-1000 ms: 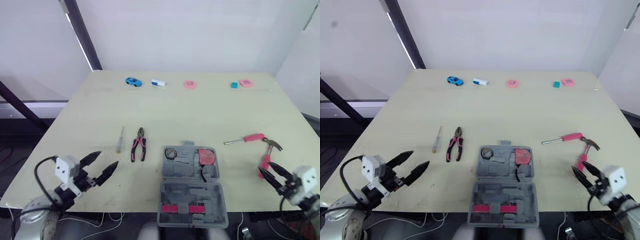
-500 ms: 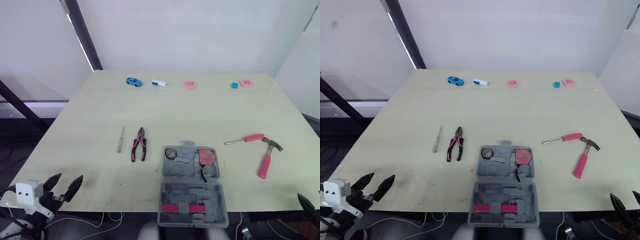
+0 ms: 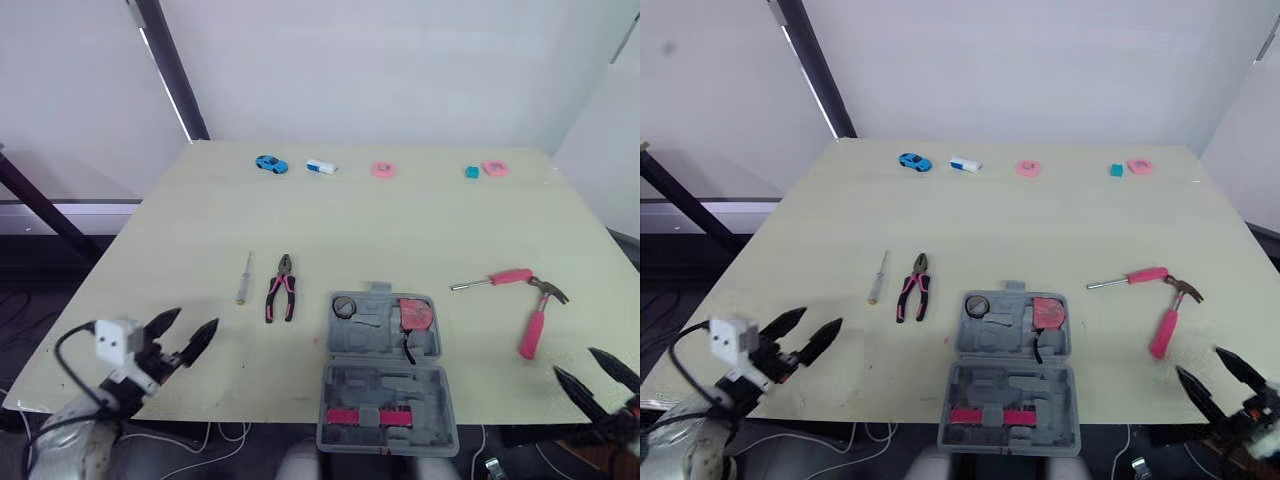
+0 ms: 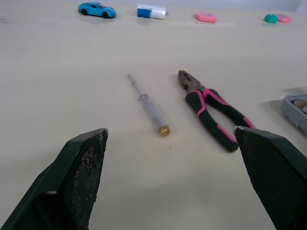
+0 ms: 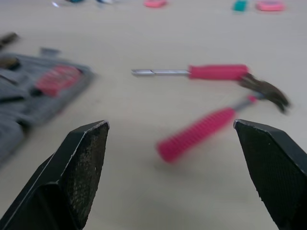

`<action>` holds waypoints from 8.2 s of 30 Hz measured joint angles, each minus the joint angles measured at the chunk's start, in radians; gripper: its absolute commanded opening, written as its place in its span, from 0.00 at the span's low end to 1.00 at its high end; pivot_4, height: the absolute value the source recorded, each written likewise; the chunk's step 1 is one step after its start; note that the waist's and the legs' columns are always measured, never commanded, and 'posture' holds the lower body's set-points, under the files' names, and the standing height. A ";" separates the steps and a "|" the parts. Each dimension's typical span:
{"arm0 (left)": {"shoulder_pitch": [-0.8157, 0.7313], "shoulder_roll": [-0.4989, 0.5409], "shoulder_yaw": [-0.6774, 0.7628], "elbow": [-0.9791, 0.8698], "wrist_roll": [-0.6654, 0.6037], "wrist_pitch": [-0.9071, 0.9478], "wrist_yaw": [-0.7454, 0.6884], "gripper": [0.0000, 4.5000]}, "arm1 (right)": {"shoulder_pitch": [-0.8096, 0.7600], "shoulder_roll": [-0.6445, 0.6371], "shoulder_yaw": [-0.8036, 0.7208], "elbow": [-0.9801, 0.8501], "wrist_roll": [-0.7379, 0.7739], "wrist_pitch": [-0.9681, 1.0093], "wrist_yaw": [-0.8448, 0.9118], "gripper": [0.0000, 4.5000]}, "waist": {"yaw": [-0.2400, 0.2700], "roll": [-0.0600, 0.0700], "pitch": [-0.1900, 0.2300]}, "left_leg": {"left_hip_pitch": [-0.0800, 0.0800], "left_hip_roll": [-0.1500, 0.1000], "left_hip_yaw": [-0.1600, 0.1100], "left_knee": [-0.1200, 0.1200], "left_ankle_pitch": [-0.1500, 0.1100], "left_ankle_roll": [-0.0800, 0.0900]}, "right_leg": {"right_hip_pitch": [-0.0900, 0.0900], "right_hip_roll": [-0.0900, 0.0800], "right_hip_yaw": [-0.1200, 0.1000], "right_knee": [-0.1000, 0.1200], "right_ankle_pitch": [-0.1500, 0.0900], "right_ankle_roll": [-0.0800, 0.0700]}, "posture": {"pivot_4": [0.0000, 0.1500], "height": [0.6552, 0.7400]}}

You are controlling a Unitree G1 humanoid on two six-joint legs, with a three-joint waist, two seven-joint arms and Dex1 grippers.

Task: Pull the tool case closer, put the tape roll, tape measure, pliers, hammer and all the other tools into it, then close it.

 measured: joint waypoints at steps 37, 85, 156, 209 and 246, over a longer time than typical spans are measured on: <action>-0.511 -0.314 -0.356 0.059 0.394 0.632 0.717 1.00 | -0.375 -0.049 0.360 -0.256 -0.065 0.231 -0.051 0.97 | 0.018 -0.003 0.001 | -0.002 -0.003 -0.004 0.005 0.000 0.000 | 0.000 0.016 0.002 0.002 0.004 0.006 | 1.00 1.00; -0.569 -0.339 -0.269 0.045 0.401 0.794 0.783 0.57 | -0.412 -0.105 0.411 -0.249 -0.109 0.281 -0.009 1.00 | -0.002 -0.005 0.002 | -0.002 -0.003 -0.006 0.016 0.000 0.000 | 0.000 0.016 0.002 0.014 0.004 0.006 | 1.00 1.00; -0.880 0.015 -0.850 0.098 0.401 0.255 -0.538 0.57 | -0.968 -0.228 0.889 -0.275 -0.507 0.727 0.001 0.23 | 0.017 -0.008 0.009 | -0.019 -0.002 -0.002 0.022 0.000 0.000 | -0.014 0.018 0.001 0.016 0.004 0.006 | 1.00 1.00; -0.373 0.361 -0.381 -0.041 0.145 -0.049 -0.654 0.99 | -1.047 -0.126 1.137 -0.139 -0.781 0.696 0.032 0.23 | -0.007 -0.007 0.010 | -0.018 0.000 -0.001 0.023 0.000 0.000 | -0.014 0.019 0.000 0.018 0.004 0.005 | 1.00 1.00; -0.369 0.332 -0.382 -0.072 0.085 -0.006 -0.640 1.00 | -0.838 0.094 0.859 0.193 -0.607 0.254 -0.040 0.02 | -0.006 -0.007 0.010 | -0.017 0.000 0.001 0.023 0.000 0.000 | -0.013 0.019 0.001 0.018 0.004 0.005 | 1.00 1.00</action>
